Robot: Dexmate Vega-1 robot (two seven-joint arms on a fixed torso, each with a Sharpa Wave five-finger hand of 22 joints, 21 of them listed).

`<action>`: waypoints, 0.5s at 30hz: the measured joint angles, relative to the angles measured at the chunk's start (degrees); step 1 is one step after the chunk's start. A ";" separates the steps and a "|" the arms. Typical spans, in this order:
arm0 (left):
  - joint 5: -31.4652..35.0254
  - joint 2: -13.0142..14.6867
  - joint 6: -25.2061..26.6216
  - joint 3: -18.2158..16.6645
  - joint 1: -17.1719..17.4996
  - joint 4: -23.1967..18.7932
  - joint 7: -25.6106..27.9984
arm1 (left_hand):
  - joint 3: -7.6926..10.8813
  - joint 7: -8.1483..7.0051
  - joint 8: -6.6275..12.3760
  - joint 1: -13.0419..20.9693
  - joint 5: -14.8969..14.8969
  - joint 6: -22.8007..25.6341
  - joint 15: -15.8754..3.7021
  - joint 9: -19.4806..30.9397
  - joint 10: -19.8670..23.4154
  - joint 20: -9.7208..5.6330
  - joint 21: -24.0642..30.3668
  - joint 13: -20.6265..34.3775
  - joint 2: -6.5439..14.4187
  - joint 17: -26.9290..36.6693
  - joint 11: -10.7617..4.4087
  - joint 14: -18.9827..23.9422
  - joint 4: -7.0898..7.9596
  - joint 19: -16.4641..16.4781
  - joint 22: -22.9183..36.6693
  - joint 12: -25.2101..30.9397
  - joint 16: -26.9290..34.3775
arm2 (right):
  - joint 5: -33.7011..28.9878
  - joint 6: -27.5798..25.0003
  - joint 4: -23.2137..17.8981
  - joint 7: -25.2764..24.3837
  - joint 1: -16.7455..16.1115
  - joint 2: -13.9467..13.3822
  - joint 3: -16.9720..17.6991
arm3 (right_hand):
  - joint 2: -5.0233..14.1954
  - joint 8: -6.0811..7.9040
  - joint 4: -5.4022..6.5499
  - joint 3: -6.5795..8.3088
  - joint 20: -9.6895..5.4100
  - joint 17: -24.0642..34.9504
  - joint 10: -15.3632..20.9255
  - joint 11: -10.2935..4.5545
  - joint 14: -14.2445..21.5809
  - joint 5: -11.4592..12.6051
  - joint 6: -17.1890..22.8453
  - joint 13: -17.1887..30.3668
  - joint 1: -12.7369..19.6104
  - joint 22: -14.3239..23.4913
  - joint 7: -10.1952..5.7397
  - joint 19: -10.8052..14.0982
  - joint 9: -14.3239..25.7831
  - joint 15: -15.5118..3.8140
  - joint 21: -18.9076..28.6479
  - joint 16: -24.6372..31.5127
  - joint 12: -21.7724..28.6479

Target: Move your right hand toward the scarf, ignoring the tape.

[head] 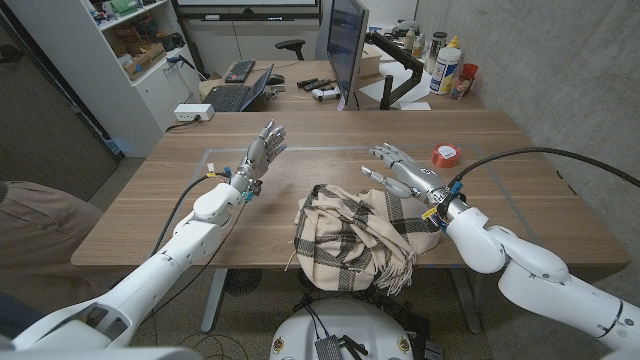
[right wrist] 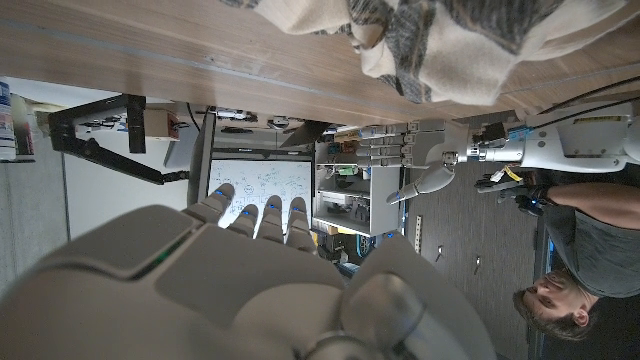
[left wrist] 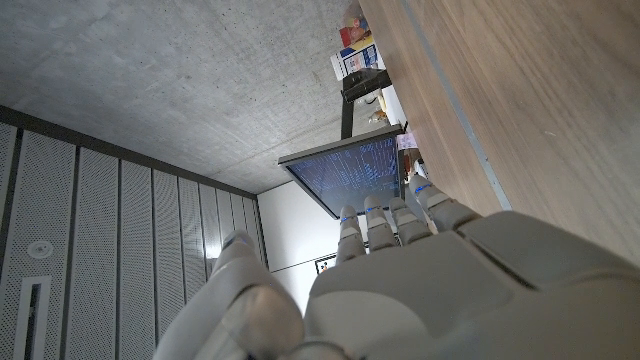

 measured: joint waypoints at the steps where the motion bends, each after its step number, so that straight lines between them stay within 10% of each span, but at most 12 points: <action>1: 0.00 0.02 -0.01 -0.02 0.00 0.00 -0.02 | 0.00 0.00 0.00 0.00 0.00 0.00 0.00 0.00 0.00 0.00 0.00 0.00 0.00 0.00 0.00 0.00 0.00 0.00 0.00 0.00 0.00 | -0.09 -0.10 -0.04 0.05 0.03 0.09 -0.16 | 0.00 0.00 0.06 0.06 0.00 0.00 0.00 0.00 0.00 0.00 0.00 0.00 0.00 0.00 0.00 0.00 0.00 0.00 0.00 0.00 0.00; 15: -0.09 0.35 -0.36 -0.19 0.31 -0.19 -0.28 | 0.19 0.00 0.00 0.00 0.00 0.00 0.19 0.00 -0.21 0.00 0.00 0.00 0.00 0.00 -0.22 -0.19 -0.16 0.00 0.00 0.00 0.00 | -1.95 -3.16 -0.62 0.78 0.13 1.56 -2.53 | 0.00 0.00 0.75 0.96 0.00 -0.01 -0.20 -0.20 0.00 0.00 -0.32 0.00 0.00 0.00 -0.31 0.01 0.00 0.00 0.00 0.27 0.00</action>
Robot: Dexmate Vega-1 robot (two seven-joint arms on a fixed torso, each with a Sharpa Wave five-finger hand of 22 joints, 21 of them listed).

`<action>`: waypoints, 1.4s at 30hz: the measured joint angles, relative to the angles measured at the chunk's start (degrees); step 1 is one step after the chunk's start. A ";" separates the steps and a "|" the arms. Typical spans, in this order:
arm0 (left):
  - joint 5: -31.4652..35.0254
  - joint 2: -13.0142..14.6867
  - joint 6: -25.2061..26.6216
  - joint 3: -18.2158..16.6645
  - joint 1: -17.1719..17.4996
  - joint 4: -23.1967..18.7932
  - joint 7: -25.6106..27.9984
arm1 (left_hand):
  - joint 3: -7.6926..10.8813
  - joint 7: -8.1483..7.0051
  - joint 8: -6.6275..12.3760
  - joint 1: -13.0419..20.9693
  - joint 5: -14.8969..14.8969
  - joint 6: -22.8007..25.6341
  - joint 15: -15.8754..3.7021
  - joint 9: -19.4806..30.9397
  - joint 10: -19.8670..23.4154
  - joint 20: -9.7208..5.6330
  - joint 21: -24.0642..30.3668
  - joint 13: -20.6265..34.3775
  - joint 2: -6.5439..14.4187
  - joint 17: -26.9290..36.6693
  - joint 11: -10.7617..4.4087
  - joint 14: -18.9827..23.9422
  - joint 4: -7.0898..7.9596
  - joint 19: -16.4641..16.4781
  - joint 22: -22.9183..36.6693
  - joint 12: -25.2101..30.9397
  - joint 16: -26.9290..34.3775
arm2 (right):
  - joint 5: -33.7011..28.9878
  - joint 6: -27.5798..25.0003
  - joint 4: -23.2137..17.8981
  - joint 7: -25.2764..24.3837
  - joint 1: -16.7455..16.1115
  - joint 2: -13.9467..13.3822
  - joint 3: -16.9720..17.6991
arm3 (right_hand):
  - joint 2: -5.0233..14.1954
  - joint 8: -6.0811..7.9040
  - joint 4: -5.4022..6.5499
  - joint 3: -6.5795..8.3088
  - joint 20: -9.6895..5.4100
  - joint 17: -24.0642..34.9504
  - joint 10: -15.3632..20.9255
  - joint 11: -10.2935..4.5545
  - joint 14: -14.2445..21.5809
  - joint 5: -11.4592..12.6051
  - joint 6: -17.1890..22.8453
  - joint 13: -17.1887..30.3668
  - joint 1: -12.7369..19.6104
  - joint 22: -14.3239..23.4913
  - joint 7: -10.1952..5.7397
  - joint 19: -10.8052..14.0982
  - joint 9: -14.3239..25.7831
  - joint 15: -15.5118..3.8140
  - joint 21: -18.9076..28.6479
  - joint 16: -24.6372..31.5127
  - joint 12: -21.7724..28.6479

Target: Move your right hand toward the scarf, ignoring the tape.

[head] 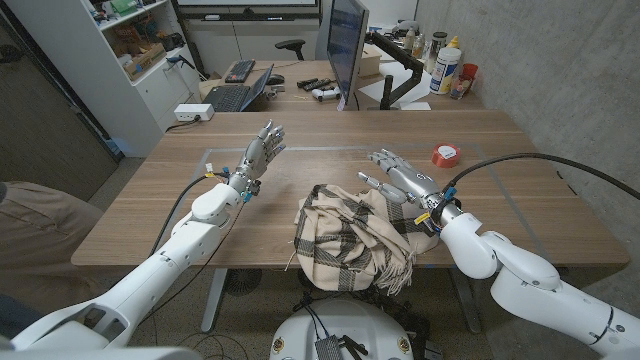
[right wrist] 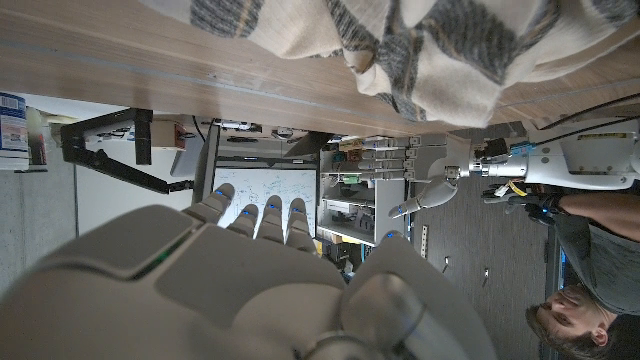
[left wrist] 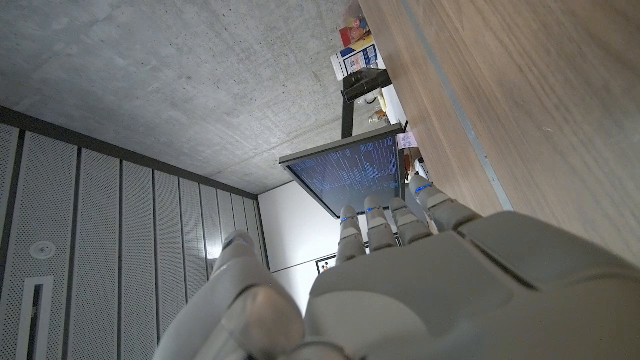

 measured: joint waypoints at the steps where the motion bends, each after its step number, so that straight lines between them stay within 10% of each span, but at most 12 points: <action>1: -0.01 -0.03 -0.05 0.00 0.01 0.00 -0.03 | 0.00 0.00 0.00 0.00 0.00 0.00 0.00 0.00 0.00 0.00 0.00 0.00 0.00 0.00 0.00 0.00 0.00 0.00 0.00 0.00 0.00 | -0.35 -0.75 -0.01 0.24 0.00 0.03 -0.09 | 0.00 0.00 0.03 0.19 0.00 0.00 0.00 0.00 0.00 0.00 0.00 0.00 0.00 0.00 0.00 0.00 0.00 0.00 0.00 0.00 0.00; 42: -0.05 -0.46 -0.53 0.39 -0.14 1.06 -0.76 | 0.00 0.00 0.00 0.23 0.00 0.00 -0.14 0.00 -0.19 -0.11 0.00 0.00 0.23 0.00 0.22 -0.14 -0.31 -0.11 0.00 0.00 0.00 | 1.16 -2.39 2.15 0.89 1.25 0.68 -3.25 | 0.01 0.00 1.36 2.90 -0.43 -0.01 -0.52 0.54 0.00 0.00 -0.21 0.14 -0.01 0.30 -0.21 0.43 0.00 0.00 0.00 0.00 0.00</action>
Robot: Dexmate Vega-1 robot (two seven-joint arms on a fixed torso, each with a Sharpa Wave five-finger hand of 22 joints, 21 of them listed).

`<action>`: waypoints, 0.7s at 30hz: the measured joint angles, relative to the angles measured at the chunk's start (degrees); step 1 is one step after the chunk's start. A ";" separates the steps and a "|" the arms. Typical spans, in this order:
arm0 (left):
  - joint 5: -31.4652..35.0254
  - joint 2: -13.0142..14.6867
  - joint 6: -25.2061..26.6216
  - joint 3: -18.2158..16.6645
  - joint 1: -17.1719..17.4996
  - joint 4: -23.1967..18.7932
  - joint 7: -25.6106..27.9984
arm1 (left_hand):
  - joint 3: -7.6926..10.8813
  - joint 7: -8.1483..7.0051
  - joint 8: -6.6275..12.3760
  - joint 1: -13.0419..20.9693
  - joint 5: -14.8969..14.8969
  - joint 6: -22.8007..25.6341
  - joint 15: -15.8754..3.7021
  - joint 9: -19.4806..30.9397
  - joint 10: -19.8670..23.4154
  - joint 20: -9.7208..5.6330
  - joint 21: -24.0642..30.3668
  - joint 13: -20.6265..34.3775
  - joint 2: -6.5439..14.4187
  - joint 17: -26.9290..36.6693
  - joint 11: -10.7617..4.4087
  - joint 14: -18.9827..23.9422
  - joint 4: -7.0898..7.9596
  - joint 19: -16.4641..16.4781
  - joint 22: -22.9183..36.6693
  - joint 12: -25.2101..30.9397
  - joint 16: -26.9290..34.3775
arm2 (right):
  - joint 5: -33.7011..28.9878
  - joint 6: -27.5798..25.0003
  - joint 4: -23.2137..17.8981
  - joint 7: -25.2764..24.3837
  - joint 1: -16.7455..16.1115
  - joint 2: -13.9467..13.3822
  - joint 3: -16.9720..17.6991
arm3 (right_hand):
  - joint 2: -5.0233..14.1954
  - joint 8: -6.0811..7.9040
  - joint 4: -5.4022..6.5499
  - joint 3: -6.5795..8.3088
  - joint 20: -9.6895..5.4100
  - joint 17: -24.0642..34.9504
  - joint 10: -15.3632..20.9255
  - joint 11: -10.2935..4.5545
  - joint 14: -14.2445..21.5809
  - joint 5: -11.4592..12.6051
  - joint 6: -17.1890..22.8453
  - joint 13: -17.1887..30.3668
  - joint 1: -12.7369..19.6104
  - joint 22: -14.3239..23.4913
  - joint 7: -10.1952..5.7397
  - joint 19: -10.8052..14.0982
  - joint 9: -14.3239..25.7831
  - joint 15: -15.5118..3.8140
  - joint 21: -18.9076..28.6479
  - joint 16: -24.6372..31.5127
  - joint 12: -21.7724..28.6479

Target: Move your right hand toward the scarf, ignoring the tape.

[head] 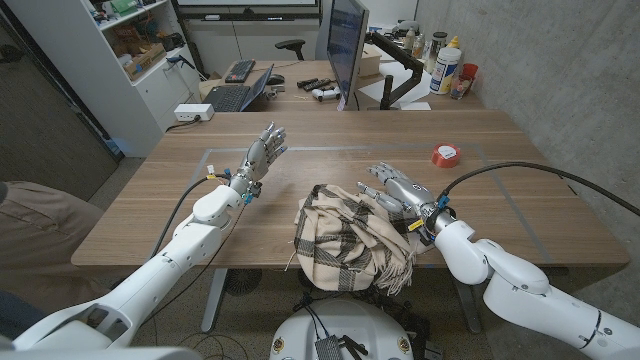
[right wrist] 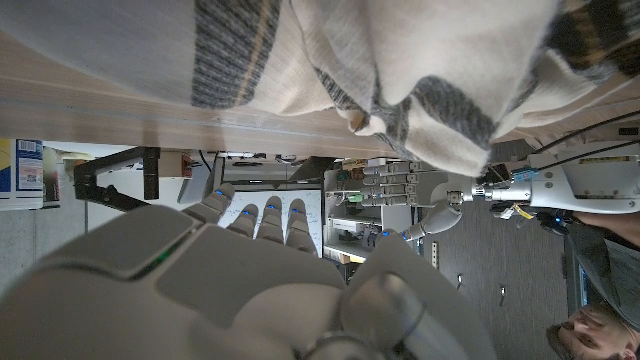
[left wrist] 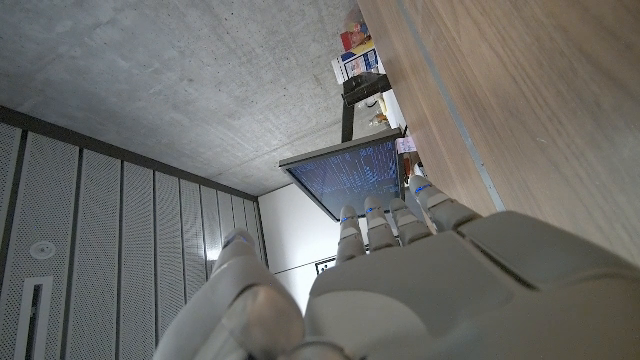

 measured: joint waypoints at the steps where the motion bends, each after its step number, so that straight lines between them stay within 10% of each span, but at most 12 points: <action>1: 0.02 0.03 0.04 0.01 0.02 -0.05 0.00 | 0.00 0.00 0.00 0.00 0.00 0.00 0.00 0.00 0.00 0.00 0.00 0.00 0.00 0.00 0.00 0.00 0.00 0.00 0.00 0.00 0.00 | 0.00 0.00 0.00 0.00 0.00 0.00 0.00 | 0.00 0.00 0.00 0.00 0.00 0.00 0.00 0.00 0.00 0.00 0.00 0.00 0.00 0.00 0.00 0.00 0.00 0.00 0.00 0.00 0.00; 21: 0.33 0.47 0.73 0.42 -0.62 -0.06 -1.14 | 0.00 0.00 0.00 0.00 0.00 0.00 0.00 0.00 0.00 0.00 0.00 0.00 0.00 0.00 0.00 0.00 0.01 0.00 0.00 0.00 0.00 | 1.05 -0.77 0.60 -0.54 -0.08 0.51 -1.30 | 0.00 0.00 0.24 1.18 0.00 0.00 0.00 -0.01 0.00 0.00 0.00 -0.01 0.00 -0.01 0.01 0.00 0.00 0.00 0.00 0.00 0.00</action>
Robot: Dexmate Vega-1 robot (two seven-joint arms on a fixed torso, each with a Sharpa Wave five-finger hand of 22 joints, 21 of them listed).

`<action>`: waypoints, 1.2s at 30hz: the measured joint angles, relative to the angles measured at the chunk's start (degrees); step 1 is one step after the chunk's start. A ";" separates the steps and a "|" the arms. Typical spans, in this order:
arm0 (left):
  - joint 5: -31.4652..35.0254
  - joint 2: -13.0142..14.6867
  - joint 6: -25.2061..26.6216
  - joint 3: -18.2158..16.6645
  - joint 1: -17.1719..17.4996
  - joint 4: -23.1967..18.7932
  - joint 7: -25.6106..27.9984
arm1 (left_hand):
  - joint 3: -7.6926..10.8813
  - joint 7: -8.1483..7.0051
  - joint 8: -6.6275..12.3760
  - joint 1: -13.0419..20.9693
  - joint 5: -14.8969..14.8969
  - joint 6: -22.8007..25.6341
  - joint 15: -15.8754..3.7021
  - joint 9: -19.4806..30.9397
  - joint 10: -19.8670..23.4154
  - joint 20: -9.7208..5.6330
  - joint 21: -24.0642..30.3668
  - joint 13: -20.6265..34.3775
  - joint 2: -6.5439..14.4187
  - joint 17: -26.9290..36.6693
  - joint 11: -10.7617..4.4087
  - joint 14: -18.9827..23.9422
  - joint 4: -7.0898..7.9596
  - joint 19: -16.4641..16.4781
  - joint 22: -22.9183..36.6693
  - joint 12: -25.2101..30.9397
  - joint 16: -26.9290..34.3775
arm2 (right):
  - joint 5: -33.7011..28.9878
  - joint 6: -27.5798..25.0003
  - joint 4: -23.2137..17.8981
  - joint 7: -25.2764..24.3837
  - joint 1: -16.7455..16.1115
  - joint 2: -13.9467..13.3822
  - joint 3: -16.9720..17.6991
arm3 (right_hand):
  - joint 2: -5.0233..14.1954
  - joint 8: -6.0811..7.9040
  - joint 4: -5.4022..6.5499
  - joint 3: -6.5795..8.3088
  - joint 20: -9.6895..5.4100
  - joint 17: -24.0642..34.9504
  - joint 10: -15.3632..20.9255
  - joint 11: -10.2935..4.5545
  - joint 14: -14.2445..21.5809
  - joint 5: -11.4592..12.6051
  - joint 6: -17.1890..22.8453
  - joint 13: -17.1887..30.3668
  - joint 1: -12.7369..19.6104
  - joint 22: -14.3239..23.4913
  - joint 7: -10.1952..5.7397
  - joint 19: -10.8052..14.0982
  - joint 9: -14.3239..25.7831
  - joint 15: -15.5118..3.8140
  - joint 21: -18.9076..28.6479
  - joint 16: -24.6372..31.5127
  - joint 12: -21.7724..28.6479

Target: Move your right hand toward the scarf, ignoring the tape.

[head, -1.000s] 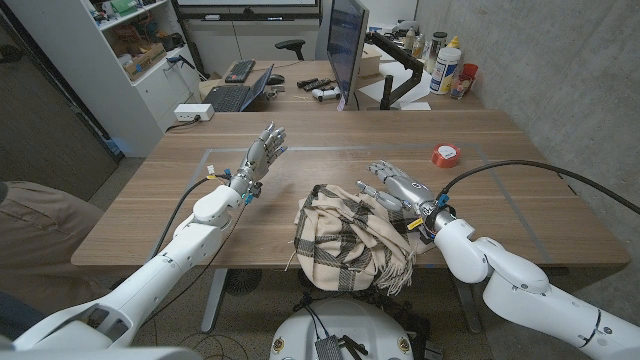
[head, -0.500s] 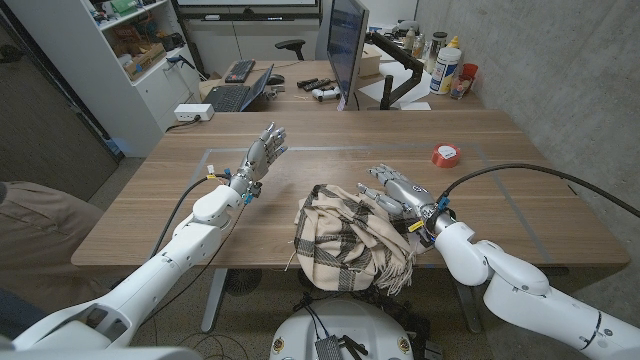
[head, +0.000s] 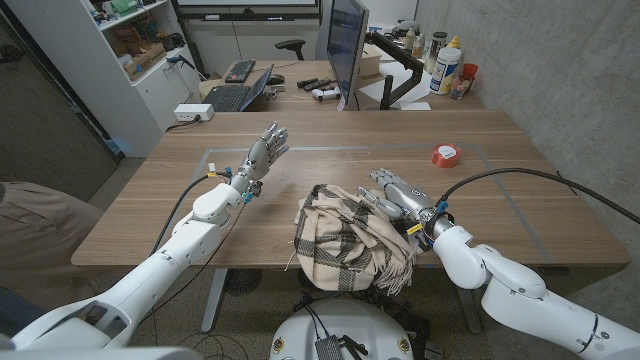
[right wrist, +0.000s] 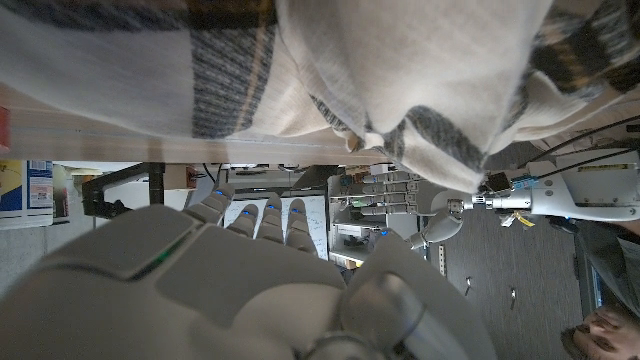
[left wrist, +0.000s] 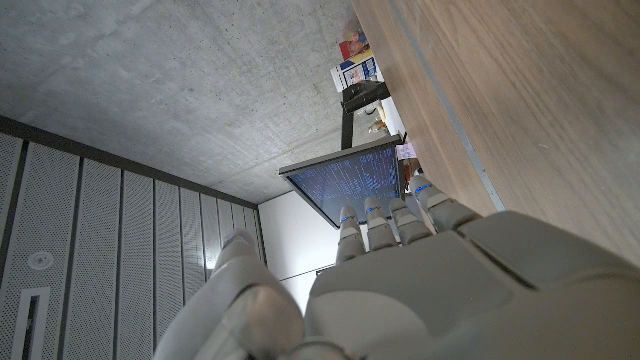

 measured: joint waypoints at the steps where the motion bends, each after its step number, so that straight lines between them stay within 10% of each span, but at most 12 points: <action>1: 0.03 0.03 0.00 0.11 -0.22 0.23 -0.15 | 0.01 0.00 0.00 0.00 0.00 0.00 0.00 0.00 0.00 0.00 0.00 0.00 0.00 0.00 0.00 0.00 -0.01 0.00 0.00 0.03 0.00 | -0.07 -0.74 0.01 -0.26 0.00 0.04 -0.14 | 0.00 0.00 0.00 0.00 0.00 0.00 0.00 0.00 0.00 0.00 0.00 0.00 0.00 0.00 0.00 0.00 0.00 0.00 0.00 0.00 0.00; 36: 0.87 -0.17 -0.49 0.76 -0.77 0.24 -0.49 | -0.02 0.00 0.00 0.00 0.00 0.00 0.00 0.00 0.00 0.00 0.00 0.00 0.00 0.00 0.00 0.00 -0.48 0.00 0.00 0.28 0.00 | -0.30 -2.31 1.72 -2.59 -0.40 0.10 -1.39 | 0.17 0.00 0.81 1.76 0.00 0.28 0.01 -0.44 0.00 -0.22 0.32 -0.01 -0.17 -0.01 -0.31 0.00 0.00 0.00 0.33 0.00 0.45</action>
